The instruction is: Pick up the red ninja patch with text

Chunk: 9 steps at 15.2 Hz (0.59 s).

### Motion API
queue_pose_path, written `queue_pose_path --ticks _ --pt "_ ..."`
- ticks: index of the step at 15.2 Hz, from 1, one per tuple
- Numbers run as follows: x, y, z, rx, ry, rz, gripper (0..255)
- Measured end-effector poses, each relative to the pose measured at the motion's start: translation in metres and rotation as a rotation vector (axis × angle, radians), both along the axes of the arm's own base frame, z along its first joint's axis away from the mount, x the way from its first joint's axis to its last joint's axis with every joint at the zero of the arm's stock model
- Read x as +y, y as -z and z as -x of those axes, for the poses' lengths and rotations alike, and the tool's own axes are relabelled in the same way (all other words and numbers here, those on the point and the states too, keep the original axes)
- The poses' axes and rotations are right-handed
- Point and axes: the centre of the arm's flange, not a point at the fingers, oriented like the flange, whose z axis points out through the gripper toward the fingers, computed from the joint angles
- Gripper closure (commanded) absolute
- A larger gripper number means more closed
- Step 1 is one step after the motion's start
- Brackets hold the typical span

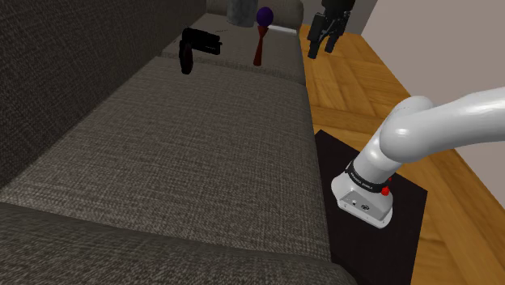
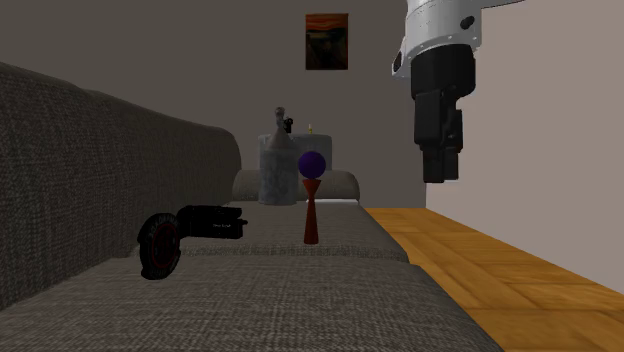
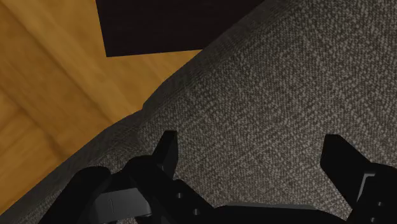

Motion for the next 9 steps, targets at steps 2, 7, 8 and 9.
queue_pose_path --ticks 2,7,8,9 --pt "0.004 0.0 -0.004 -0.001 0.012 0.001 0" --pt "0.049 0.005 -0.043 -0.007 0.136 0.014 0" --pt "0.06 0.008 -0.052 -0.008 0.163 0.016 0" --pt "0.067 0.008 -0.062 -0.009 0.191 0.019 0"
